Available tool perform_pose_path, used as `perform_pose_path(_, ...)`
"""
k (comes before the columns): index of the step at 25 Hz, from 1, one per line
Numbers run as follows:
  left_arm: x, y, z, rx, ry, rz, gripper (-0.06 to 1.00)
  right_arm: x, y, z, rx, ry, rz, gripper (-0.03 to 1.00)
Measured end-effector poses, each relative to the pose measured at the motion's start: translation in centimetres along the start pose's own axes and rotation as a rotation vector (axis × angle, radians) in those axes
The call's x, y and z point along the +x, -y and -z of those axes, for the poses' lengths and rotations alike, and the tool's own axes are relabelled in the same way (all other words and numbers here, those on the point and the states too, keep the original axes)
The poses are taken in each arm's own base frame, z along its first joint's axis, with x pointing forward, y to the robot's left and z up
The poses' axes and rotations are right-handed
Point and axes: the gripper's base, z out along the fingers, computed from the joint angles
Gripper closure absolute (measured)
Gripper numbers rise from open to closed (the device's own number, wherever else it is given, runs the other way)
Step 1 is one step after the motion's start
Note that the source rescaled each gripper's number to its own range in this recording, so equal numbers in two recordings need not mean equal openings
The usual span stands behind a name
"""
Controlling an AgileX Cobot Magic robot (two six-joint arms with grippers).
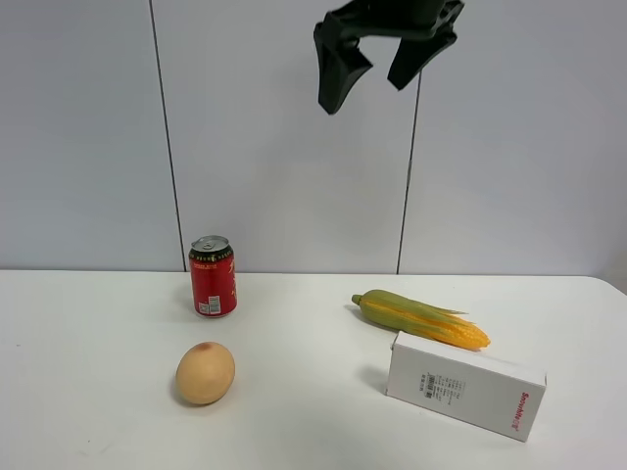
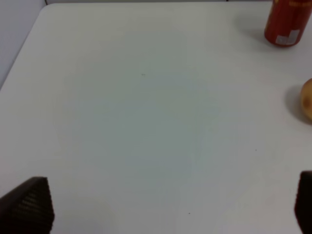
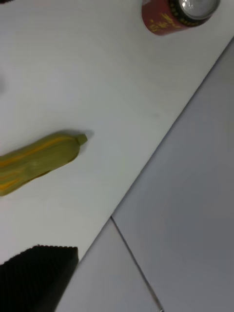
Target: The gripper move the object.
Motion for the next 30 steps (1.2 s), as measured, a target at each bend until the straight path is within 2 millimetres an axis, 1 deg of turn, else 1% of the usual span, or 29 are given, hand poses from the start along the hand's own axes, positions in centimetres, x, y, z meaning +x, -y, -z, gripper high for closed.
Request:
perform_pose_path(5,0.0,0.0,0.0,0.000,0.000,0.000,-0.06,0.6,0.6,4.4,0.045,-0.009,-0.070,-0.03)
perform_pose_path(12,0.0,0.0,0.0,0.000,0.000,0.000,-0.06,1.3,2.1,11.5,0.176,0.108,-0.066,-0.03)
perform_pose_path(14,0.0,0.0,0.0,0.000,0.000,0.000,-0.06,1.7,2.7,13.5,0.207,0.143,-0.074,-0.03)
perform_pose_path(16,0.0,0.0,0.0,0.000,0.000,0.000,-0.06,2.1,3.3,15.0,0.246,0.165,-0.082,-0.03)
perform_pose_path(17,0.0,0.0,0.0,0.000,0.000,0.000,-0.06,2.6,3.7,16.0,0.272,0.179,-0.087,-0.03)
perform_pose_path(18,0.0,0.0,0.0,0.000,0.000,0.000,-0.06,3.1,4.1,16.6,0.296,0.178,-0.090,-0.03)
perform_pose_path(21,0.0,0.0,0.0,0.000,0.000,0.000,-0.06,5.3,4.9,18.0,0.361,0.148,-0.095,-0.03)
perform_pose_path(23,0.0,0.0,0.0,0.000,0.000,0.000,-0.06,7.5,5.4,18.3,0.392,0.098,-0.110,-0.03)
perform_pose_path(25,0.0,0.0,0.0,0.000,0.000,0.000,-0.06,10.1,5.9,18.9,0.425,0.053,-0.137,-0.03)
perform_pose_path(28,0.0,0.0,0.0,0.000,0.000,0.000,-0.06,14.9,6.6,19.7,0.495,-0.034,-0.209,-0.03)
perform_pose_path(30,0.0,0.0,0.0,0.000,0.000,0.000,-0.06,17.9,6.7,20.3,0.541,-0.081,-0.261,-0.03)
